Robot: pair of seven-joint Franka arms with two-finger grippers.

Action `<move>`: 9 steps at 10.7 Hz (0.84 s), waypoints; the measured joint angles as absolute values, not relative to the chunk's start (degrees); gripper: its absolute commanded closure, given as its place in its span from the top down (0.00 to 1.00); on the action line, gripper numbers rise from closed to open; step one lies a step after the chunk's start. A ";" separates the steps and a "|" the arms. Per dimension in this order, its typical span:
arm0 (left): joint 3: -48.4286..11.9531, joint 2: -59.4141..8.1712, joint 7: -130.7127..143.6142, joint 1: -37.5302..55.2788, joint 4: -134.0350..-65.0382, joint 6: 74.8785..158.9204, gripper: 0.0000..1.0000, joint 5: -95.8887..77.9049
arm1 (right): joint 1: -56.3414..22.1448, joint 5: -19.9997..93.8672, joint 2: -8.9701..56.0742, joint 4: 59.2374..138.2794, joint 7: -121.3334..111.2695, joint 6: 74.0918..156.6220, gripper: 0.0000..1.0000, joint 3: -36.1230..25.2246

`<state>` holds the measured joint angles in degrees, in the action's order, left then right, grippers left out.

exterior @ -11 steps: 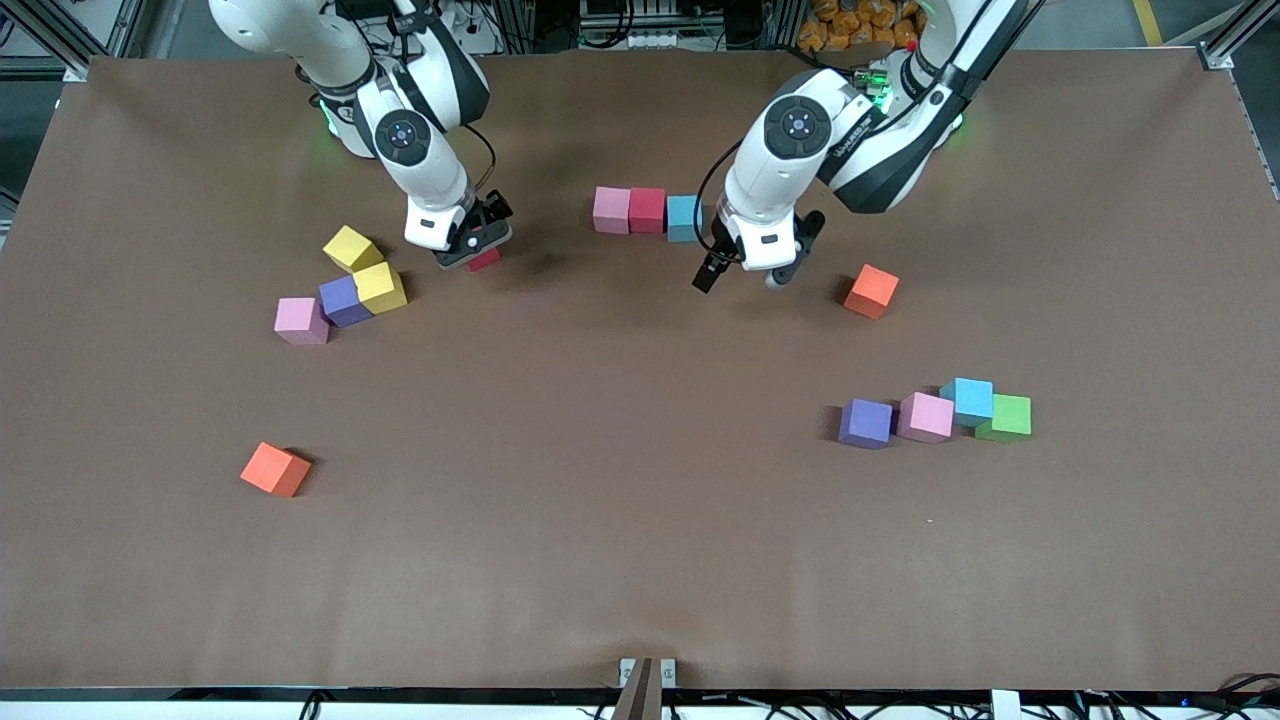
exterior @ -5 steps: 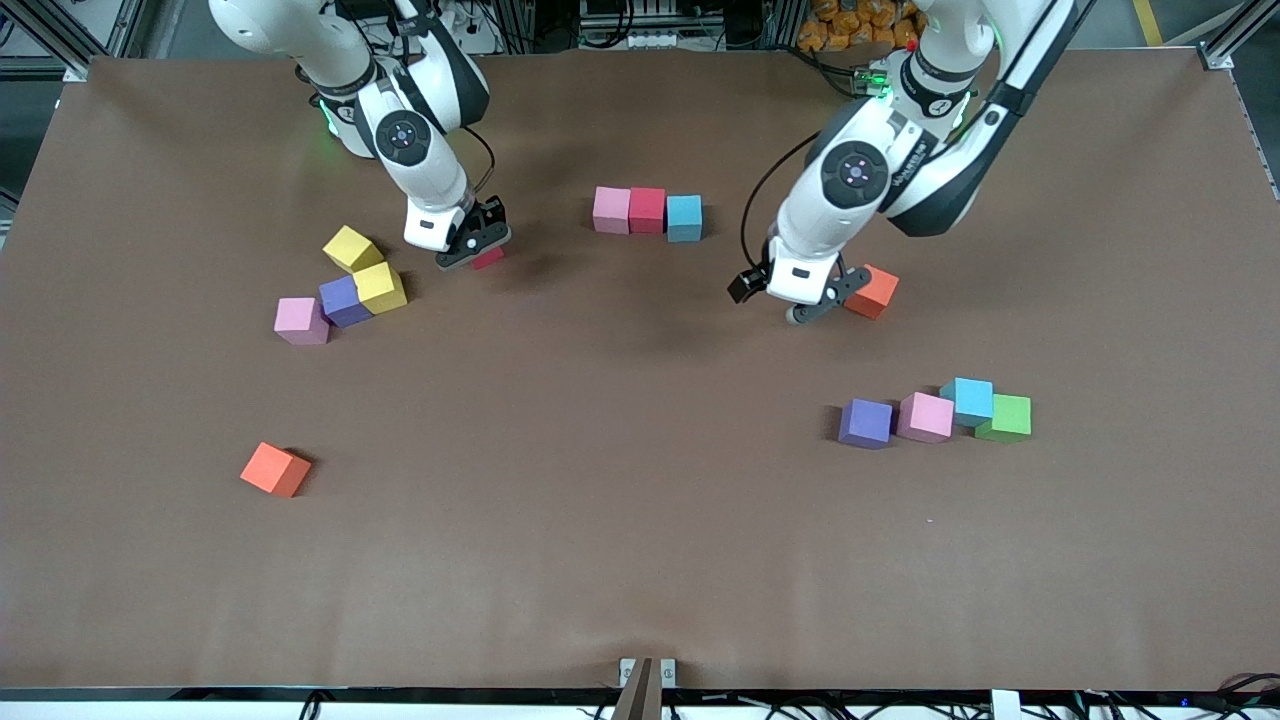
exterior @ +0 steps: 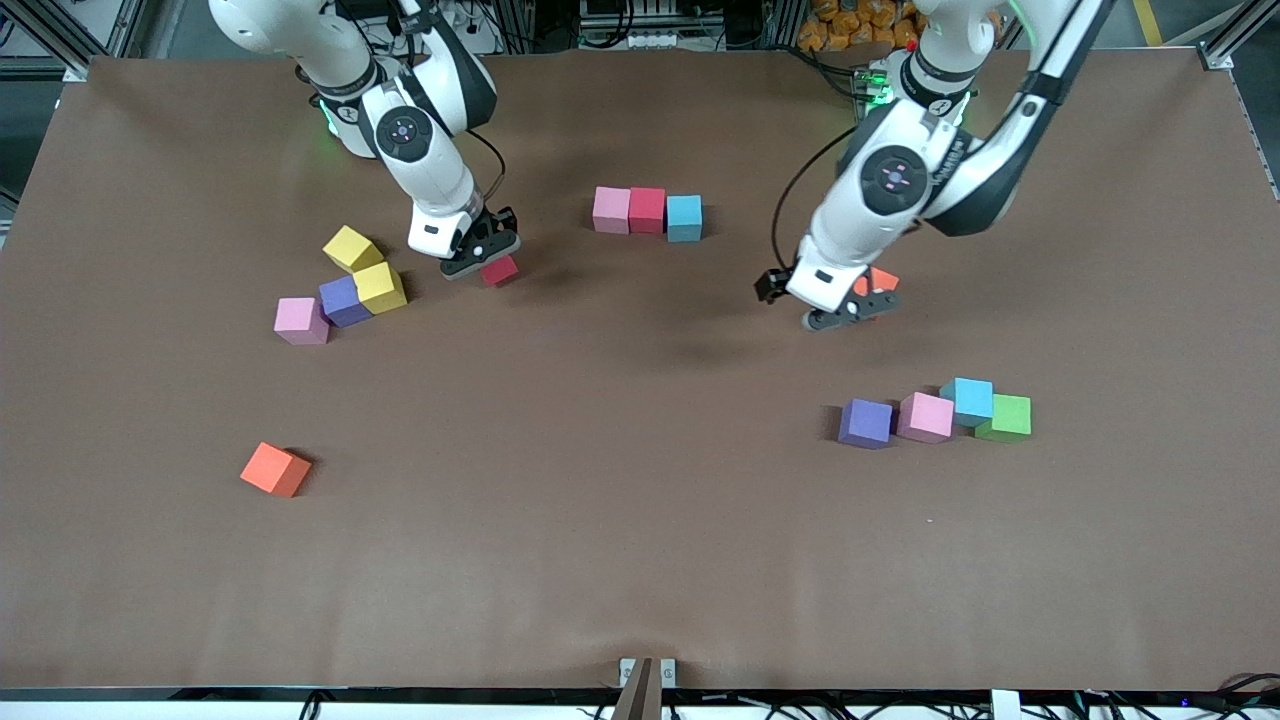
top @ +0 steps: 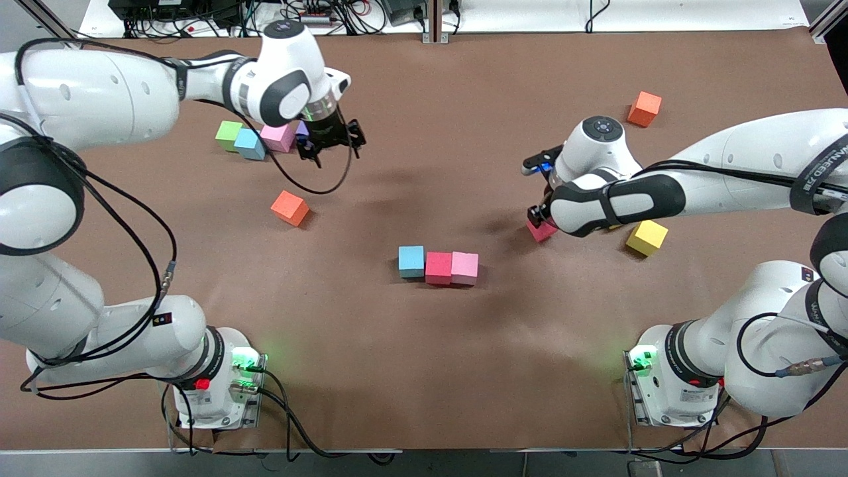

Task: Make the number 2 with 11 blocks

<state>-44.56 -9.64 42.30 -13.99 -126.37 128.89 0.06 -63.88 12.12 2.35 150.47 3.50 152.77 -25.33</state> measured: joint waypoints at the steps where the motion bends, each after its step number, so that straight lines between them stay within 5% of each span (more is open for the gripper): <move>1: -44.53 -9.40 36.48 -16.16 -127.00 128.28 1.00 0.08 | -64.88 12.14 3.26 148.60 7.30 152.75 0.17 -25.33; 6: -44.51 -9.21 17.81 -22.23 -129.88 128.13 1.00 4.57 | -75.07 12.15 14.67 134.88 30.85 152.07 0.17 -25.20; 9: -44.67 -9.71 17.03 -22.58 -131.10 128.55 1.00 11.30 | -76.04 12.15 21.06 122.74 39.24 141.77 0.17 -25.02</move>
